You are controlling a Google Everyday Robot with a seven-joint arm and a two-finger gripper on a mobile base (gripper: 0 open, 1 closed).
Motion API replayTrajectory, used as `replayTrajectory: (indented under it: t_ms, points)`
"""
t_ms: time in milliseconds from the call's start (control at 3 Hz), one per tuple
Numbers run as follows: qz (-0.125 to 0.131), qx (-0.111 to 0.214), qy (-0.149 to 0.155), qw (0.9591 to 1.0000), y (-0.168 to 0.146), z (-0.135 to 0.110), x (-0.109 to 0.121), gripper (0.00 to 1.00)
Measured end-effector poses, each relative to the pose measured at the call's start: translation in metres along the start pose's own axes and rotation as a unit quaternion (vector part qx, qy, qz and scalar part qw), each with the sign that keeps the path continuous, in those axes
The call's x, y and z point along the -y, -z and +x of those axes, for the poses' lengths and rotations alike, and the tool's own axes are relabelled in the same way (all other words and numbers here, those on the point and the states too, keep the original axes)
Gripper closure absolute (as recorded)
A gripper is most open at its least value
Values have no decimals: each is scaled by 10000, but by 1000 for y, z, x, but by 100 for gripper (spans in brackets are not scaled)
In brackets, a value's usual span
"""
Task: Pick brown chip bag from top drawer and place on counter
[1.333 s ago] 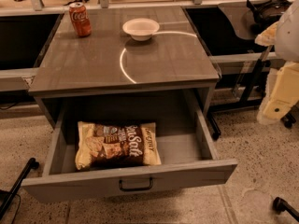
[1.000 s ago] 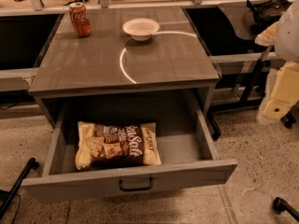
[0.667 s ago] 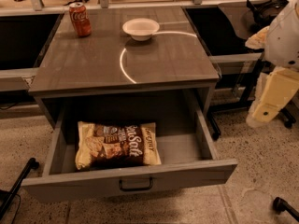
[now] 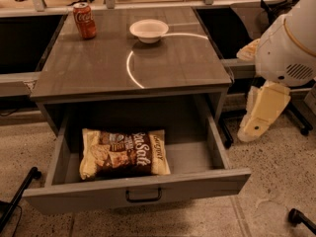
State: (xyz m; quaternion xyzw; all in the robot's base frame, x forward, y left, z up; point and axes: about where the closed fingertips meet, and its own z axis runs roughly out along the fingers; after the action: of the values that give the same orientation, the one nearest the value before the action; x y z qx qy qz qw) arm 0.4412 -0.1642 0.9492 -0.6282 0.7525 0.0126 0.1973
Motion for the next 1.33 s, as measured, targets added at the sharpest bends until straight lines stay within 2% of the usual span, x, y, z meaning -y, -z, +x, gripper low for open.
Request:
replayTrajectory:
  t_ms: [333,667,1000,1333]
  points:
    - [-184,205,132,9995,-27,-14,-5,0]
    - [-444,555,330,9969,-70,-38,-14,0]
    - [-651,790,473,9936,-102,-59,-25,0]
    - [-950,1068,528,9883,-140,-89,-40,0]
